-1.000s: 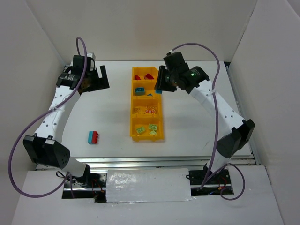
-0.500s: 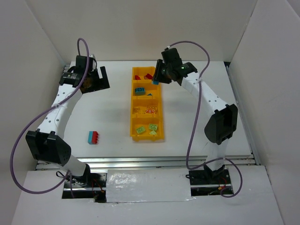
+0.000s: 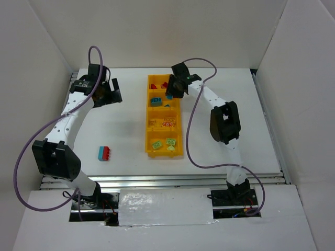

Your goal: Sort the legos into containers by color

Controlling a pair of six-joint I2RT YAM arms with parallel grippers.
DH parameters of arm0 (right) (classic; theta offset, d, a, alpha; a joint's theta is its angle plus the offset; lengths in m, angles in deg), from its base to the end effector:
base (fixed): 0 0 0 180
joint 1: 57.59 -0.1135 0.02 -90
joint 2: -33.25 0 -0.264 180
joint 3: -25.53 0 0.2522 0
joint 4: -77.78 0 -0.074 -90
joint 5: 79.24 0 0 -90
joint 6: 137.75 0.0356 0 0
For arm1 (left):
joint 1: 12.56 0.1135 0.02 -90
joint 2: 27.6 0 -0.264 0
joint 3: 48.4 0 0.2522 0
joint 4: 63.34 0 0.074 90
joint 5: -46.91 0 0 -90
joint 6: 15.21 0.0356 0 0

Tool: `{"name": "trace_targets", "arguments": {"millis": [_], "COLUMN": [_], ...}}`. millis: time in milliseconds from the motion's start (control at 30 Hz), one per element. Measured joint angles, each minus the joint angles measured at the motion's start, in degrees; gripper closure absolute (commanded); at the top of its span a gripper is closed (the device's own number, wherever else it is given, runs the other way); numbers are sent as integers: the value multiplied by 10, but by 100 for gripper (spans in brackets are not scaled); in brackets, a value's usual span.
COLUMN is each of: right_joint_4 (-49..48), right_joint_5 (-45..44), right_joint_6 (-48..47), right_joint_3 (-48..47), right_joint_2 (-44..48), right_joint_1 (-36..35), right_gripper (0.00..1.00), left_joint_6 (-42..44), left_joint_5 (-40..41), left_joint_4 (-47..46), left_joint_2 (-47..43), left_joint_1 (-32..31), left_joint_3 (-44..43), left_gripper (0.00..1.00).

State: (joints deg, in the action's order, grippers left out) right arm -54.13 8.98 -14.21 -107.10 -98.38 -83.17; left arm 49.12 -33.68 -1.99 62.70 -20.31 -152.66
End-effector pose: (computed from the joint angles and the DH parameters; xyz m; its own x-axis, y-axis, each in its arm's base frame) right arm 0.4714 0.2245 0.2350 -0.7785 0.2396 -0.5801 0.0212 0.9338 0.3572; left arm 0.3377 -0.0401 0.3580 -0.6674 -0.3405 -0.6623 -0.2949 0.9375 -0.1848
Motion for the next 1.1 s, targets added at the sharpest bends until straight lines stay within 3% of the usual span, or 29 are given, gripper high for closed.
{"name": "trace_targets", "arguments": {"millis": [100, 133, 167, 467, 700, 900, 1100], "right_joint_4": [-1, -4, -7, 18, 51, 50, 47], "right_joint_5": [14, 16, 20, 47, 65, 98, 120], "right_joint_6": [2, 2, 1, 0, -23, -40, -48], "right_joint_3": [0, 0, 0, -11, -12, 64, 156], "right_joint_2": [-3, -2, -1, 27, 149, 276, 313], "right_joint_1": [4, 4, 4, 3, -12, -17, -18], "right_gripper": [22, 21, 1, 0, 0, 0, 0], "left_joint_6": [-5, -7, -13, -34, -55, -80, -103], "left_joint_5": [18, 24, 30, 60, 23, -6, -20], "left_joint_4": [9, 12, 16, 36, 56, 75, 71], "left_joint_2": [0, 0, 0, -26, -70, -85, -87], "left_joint_1": [4, 6, 9, 28, 33, 33, 33], "left_joint_3": [9, 12, 16, 103, 214, 290, 347], "left_gripper": [1, 0, 0, 1, 0, 0, 0]}}
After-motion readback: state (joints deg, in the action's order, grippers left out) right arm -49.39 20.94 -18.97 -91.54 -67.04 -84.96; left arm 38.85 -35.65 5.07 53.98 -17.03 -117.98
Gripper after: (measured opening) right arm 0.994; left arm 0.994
